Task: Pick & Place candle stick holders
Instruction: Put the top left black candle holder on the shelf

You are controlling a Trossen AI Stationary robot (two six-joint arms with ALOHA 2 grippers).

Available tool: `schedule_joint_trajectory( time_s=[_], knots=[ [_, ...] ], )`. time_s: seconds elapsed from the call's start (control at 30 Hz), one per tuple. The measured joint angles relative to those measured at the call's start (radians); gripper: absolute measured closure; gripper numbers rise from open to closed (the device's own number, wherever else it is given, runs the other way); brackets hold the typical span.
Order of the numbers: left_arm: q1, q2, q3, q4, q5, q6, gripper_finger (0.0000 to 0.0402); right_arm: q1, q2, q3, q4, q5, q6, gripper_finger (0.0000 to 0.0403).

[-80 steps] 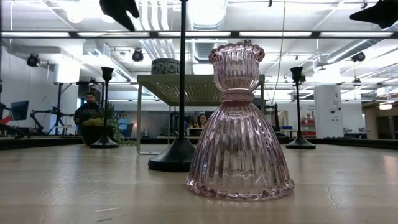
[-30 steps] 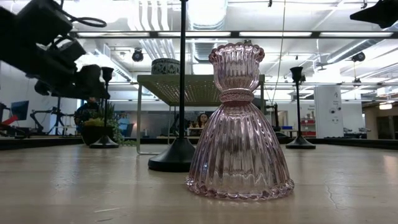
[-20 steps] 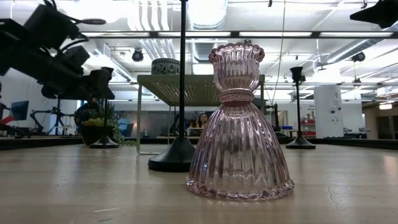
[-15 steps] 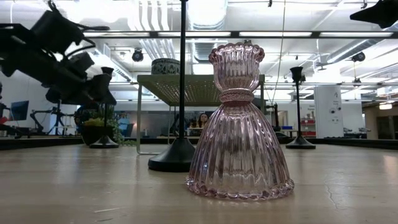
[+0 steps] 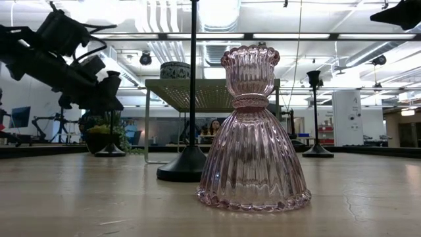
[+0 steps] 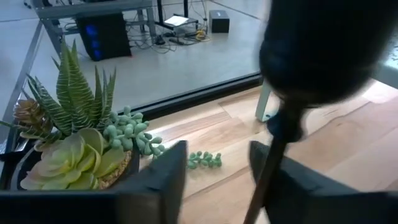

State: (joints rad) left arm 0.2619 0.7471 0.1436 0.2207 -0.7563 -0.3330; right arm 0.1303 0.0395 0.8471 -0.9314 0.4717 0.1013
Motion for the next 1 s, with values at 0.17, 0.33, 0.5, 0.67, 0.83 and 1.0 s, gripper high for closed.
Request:
schedule_joint_trajectory(
  time_s=[0.17,0.33,0.5,0.67,0.83,1.0],
  knots=[
    [0.000,0.000,0.001,0.006,0.031,0.026,0.0358,0.000,0.000,0.000,0.000,0.000,-0.004,0.0003],
    [0.000,-0.001,0.019,0.004,0.095,0.033,0.0391,0.000,0.000,0.000,0.000,0.000,-0.004,0.0003],
    [0.000,-0.007,0.132,-0.103,0.150,0.097,0.0392,0.000,0.000,0.000,0.000,0.000,0.000,0.0003],
    [0.002,-0.003,0.377,-0.366,0.212,0.241,0.0392,0.000,0.000,0.000,0.000,0.000,-0.002,0.0003],
    [0.012,0.014,0.612,-0.486,0.357,0.352,0.0392,0.000,0.000,0.000,0.000,0.000,-0.004,0.0003],
    [0.041,0.066,0.782,-0.530,0.526,0.418,0.0392,0.000,0.000,0.000,0.000,0.000,-0.002,0.0003]
  ],
)
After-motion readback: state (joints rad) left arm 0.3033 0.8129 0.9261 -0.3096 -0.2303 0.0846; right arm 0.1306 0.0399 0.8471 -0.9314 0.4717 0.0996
